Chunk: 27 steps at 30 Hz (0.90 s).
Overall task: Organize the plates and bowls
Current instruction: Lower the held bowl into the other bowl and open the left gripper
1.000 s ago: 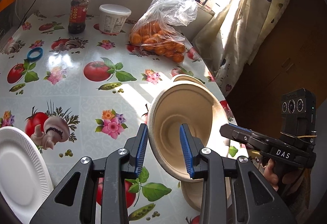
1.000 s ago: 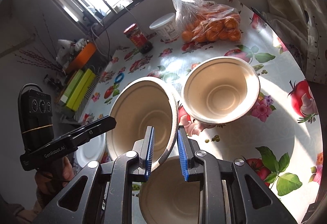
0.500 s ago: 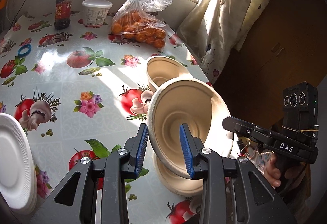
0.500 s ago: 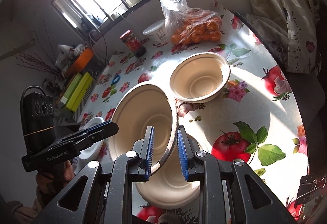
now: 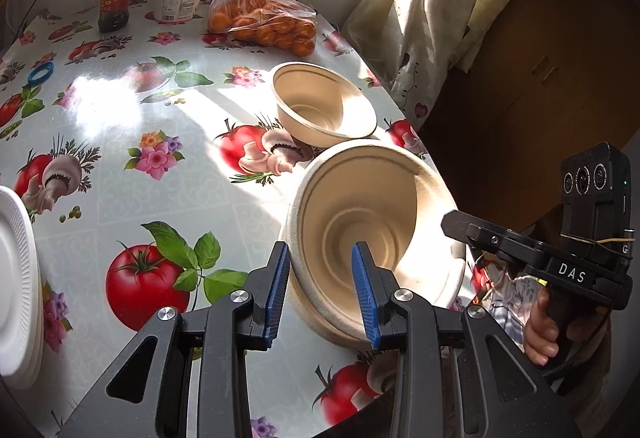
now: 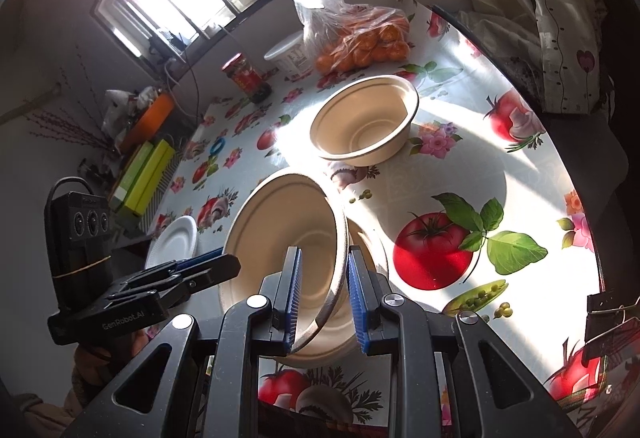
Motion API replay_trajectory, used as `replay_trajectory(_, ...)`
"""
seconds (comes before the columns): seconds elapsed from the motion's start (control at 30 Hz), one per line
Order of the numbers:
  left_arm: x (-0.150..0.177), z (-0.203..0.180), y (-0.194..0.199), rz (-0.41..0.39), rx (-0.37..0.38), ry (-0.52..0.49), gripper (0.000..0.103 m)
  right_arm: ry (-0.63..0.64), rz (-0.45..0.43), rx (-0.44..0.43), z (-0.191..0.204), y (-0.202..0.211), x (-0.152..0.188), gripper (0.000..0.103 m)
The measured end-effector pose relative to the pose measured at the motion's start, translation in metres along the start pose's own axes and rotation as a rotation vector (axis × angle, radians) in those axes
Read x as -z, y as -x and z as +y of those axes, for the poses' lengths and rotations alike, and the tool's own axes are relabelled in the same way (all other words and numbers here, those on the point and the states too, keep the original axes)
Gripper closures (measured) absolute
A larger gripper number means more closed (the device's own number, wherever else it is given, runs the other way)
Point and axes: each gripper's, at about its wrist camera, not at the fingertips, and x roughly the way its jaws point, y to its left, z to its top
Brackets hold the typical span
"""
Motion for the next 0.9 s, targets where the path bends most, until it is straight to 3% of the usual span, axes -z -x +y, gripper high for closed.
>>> replay_trajectory(0.9, 0.007, 0.0, -0.011, 0.032, -0.018, 0.004, 0.07, -0.022, 0.033, 0.044, -0.014, -0.015, 0.013, 0.08)
